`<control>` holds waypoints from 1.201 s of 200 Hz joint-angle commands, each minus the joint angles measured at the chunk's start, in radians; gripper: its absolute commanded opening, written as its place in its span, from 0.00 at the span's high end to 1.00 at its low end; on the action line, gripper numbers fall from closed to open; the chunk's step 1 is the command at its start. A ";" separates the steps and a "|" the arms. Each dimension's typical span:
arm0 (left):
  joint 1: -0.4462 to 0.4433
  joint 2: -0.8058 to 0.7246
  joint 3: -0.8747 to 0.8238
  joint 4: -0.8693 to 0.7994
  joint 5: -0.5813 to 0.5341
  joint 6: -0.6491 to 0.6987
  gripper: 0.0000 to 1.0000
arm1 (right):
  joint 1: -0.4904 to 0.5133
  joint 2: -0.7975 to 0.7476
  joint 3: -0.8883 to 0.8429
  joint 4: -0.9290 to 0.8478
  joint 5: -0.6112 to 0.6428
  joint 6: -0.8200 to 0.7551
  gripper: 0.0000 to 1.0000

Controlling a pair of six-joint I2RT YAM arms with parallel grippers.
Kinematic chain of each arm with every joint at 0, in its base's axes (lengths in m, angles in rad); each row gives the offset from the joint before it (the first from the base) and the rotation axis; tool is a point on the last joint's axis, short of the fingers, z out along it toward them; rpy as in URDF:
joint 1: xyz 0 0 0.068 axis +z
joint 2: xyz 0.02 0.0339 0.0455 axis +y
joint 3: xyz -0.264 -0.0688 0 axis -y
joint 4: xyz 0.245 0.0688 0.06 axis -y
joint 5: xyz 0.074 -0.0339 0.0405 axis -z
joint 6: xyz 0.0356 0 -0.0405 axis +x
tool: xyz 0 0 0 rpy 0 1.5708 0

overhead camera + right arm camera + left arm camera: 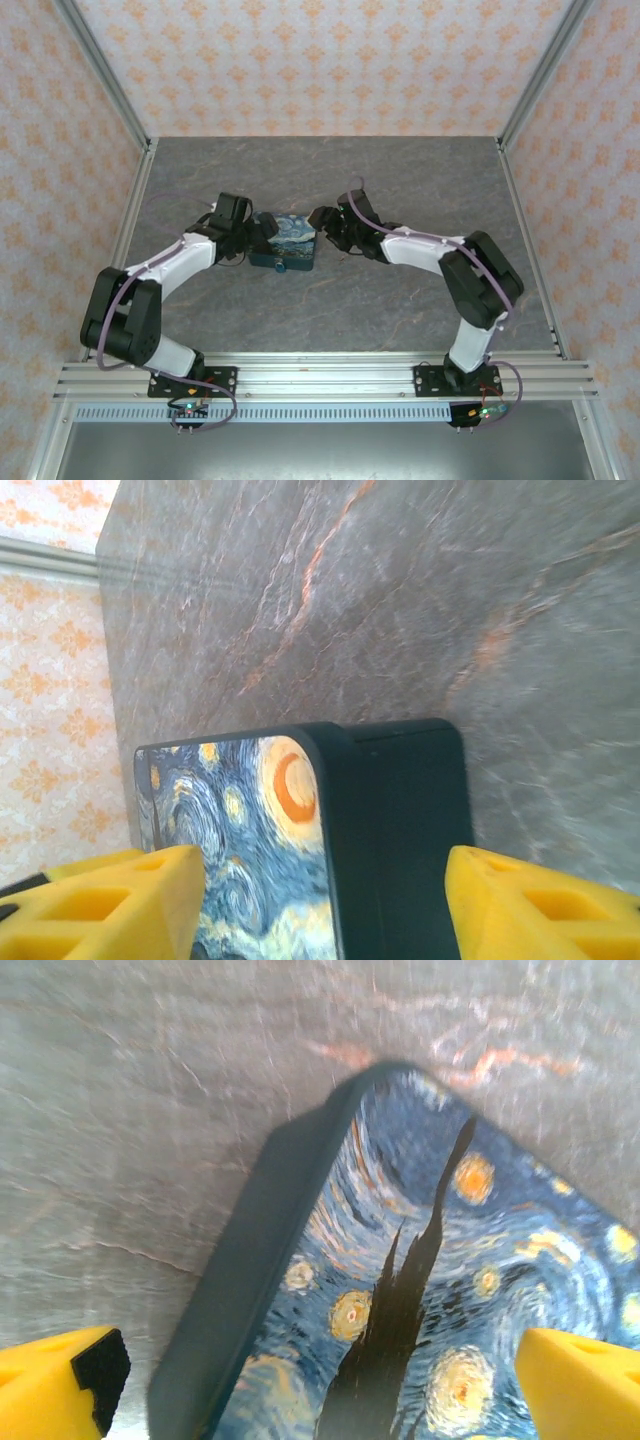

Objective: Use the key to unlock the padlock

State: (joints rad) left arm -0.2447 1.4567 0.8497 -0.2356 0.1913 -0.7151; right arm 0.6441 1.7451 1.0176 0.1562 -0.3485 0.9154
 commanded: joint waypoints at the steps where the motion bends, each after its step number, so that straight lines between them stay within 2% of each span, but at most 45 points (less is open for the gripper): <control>1: 0.022 -0.102 -0.011 -0.050 -0.128 -0.036 0.00 | -0.008 -0.120 -0.050 -0.125 0.104 -0.027 0.34; 22: 0.028 -0.173 -0.026 -0.068 -0.150 -0.059 0.00 | -0.008 -0.157 -0.077 -0.242 0.162 -0.038 0.33; 45: 0.028 -0.225 -0.047 -0.072 -0.118 -0.086 0.00 | -0.008 -0.152 -0.088 -0.324 0.207 -0.062 0.36; 79: 0.028 -0.247 -0.074 -0.052 -0.056 -0.108 0.00 | -0.007 -0.087 -0.079 -0.336 0.193 -0.067 0.53; 101: 0.027 -0.239 -0.080 -0.043 -0.036 -0.108 0.00 | -0.006 -0.031 -0.042 -0.350 0.176 -0.073 0.73; 180: 0.023 -0.195 -0.102 -0.004 -0.013 -0.102 0.00 | 0.017 0.098 0.043 -0.385 0.164 -0.088 0.77; 226: 0.024 -0.167 -0.095 0.014 0.003 -0.101 0.00 | 0.026 0.103 0.027 -0.405 0.154 -0.108 1.00; 240: 0.023 -0.165 -0.094 0.017 0.010 -0.101 0.00 | 0.030 0.079 -0.002 -0.407 0.154 -0.111 1.00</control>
State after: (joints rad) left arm -0.2207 1.2839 0.7597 -0.2478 0.1837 -0.8120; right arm 0.6502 1.8244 1.0462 -0.2314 -0.1783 0.8150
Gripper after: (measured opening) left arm 0.999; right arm 0.043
